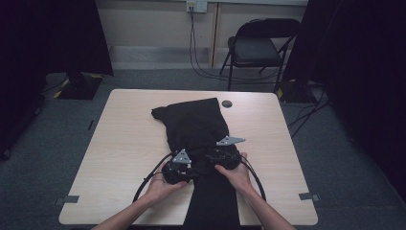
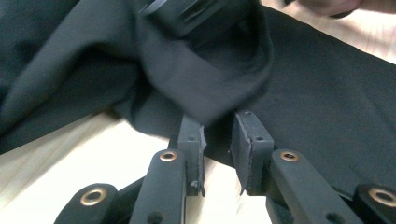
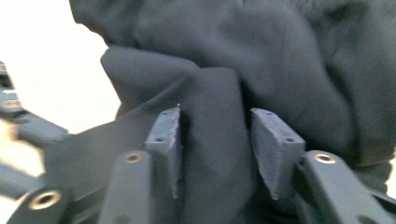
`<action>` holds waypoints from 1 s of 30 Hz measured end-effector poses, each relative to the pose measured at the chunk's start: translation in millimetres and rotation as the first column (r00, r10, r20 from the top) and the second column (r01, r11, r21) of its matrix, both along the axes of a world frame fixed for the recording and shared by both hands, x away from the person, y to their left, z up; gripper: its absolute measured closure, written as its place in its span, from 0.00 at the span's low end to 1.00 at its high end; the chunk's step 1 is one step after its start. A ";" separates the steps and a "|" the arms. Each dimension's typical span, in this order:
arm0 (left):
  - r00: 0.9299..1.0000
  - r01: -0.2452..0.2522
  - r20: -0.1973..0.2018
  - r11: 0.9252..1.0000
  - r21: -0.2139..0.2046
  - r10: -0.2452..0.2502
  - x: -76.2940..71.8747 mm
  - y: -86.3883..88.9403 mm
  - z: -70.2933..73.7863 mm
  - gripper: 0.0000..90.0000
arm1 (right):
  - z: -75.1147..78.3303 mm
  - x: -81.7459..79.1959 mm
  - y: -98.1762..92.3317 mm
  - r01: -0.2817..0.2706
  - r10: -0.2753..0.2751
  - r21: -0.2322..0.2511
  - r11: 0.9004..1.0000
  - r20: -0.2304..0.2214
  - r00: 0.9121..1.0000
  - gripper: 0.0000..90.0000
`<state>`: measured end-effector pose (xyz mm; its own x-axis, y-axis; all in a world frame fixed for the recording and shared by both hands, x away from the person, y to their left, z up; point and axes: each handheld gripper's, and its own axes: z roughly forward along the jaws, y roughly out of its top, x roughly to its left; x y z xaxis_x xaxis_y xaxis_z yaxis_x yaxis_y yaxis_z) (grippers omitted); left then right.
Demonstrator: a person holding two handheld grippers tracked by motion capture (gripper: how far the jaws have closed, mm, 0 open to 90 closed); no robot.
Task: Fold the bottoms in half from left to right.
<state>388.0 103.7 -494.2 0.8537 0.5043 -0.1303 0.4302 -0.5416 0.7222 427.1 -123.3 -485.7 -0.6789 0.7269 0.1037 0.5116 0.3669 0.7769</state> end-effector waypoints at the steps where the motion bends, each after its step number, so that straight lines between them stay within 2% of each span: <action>1: 1.000 -0.004 0.010 1.000 0.014 0.004 -0.3 1.6 0.7 0.82 | 5.3 -3.3 -1.5 0.005 -0.005 0.001 1.000 0.017 1.000 0.53; 3: 1.000 -0.007 0.018 0.999 0.032 0.007 -1.7 5.0 1.7 0.82 | 14.9 -9.1 -7.3 0.013 -0.013 0.004 1.000 0.043 0.999 0.51; 5: 0.999 -0.023 0.030 0.998 0.056 0.021 -3.5 10.1 2.9 0.82 | 18.9 -15.1 -16.6 0.043 -0.043 0.007 0.999 0.049 0.998 0.51; 10: 0.997 -0.075 0.033 0.994 0.085 0.073 -4.5 30.7 4.9 0.82 | 8.2 -28.9 -39.9 0.067 -0.066 -0.032 0.997 0.044 0.997 0.52; 12: 0.995 -0.093 0.035 0.991 0.095 0.090 -4.0 41.4 5.6 0.82 | 4.8 -30.5 -44.5 0.066 -0.065 -0.048 0.997 0.023 0.998 0.52; 14: 0.993 -0.116 0.034 0.989 0.097 0.113 -4.5 49.6 5.9 0.81 | 1.0 -32.4 -46.1 0.056 -0.055 -0.058 0.997 0.013 0.998 0.53; 17: 0.992 -0.125 0.041 0.987 0.102 0.121 -4.9 54.5 6.0 0.78 | -6.7 -36.2 -42.7 0.023 -0.024 -0.103 0.994 -0.008 1.000 0.52; 20: 0.990 -0.133 0.060 0.982 0.134 0.126 -5.7 58.6 7.9 0.75 | -8.5 -44.8 -33.9 -0.020 0.020 -0.140 0.990 -0.001 1.000 0.50; 24: 0.985 -0.170 0.027 0.977 0.132 0.168 0.6 67.5 8.7 0.68 | -6.5 -58.7 -24.7 -0.095 0.096 -0.157 0.983 0.000 0.995 0.49; 25: 0.986 -0.169 0.014 0.979 0.116 0.169 1.9 69.8 8.6 0.67 | -4.0 -61.0 -23.9 -0.108 0.107 -0.132 0.985 -0.011 0.994 0.48; 26: 0.985 -0.171 -0.004 0.981 0.088 0.172 3.7 72.7 9.2 0.66 | -0.2 -61.8 -24.4 -0.108 0.108 -0.116 0.987 -0.004 0.994 0.49; 27: 0.984 -0.179 -0.006 0.981 0.069 0.180 5.0 75.2 11.4 0.64 | 5.3 -62.0 -25.7 -0.096 0.098 -0.097 0.991 0.017 0.995 0.49; 29: 0.982 -0.187 0.013 0.982 0.029 0.186 7.1 78.4 18.5 0.62 | 18.1 -56.8 -31.0 -0.067 0.068 -0.036 0.997 0.048 0.997 0.48; 30: 0.978 -0.202 0.039 0.979 -0.008 0.203 9.3 79.9 24.7 0.62 | 22.4 -53.3 -32.8 -0.053 0.055 -0.021 0.998 0.061 0.997 0.48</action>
<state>397.4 183.7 -469.5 0.7385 0.6667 -0.1007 0.5016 -0.4433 0.7429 373.9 -156.1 -463.3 -0.7218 0.6905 0.0468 0.4424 0.4083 0.7985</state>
